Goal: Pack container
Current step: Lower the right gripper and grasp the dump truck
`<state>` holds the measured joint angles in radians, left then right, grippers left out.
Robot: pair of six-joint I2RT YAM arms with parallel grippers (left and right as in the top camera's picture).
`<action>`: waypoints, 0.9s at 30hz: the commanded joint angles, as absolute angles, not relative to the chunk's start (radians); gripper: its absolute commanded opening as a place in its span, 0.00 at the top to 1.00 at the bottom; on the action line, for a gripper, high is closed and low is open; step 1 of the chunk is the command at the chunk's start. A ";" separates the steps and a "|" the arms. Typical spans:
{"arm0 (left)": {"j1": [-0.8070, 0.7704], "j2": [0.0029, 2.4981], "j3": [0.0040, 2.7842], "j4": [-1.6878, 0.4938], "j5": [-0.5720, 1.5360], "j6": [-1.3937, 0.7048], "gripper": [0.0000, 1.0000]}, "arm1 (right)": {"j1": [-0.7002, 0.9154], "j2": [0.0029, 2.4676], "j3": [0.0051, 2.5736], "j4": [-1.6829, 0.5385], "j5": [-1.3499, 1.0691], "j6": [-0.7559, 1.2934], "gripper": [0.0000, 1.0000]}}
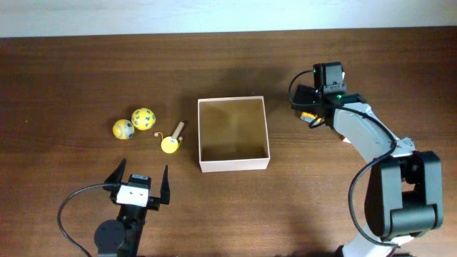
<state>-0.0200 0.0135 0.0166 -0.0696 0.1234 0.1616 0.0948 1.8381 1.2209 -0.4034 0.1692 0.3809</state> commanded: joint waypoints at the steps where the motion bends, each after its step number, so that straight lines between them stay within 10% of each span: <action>1: -0.017 0.005 0.009 -0.068 0.120 0.174 0.01 | 0.081 1.866 1.234 -0.384 0.196 0.371 0.00; 27: -0.017 0.005 0.009 -0.068 0.120 0.174 0.01 | 0.032 1.966 1.234 -0.302 0.142 0.374 0.08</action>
<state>-0.0200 0.0135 0.0166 -0.0696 0.1234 0.1616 0.0349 1.9522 1.2209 -0.3084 0.1528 0.3813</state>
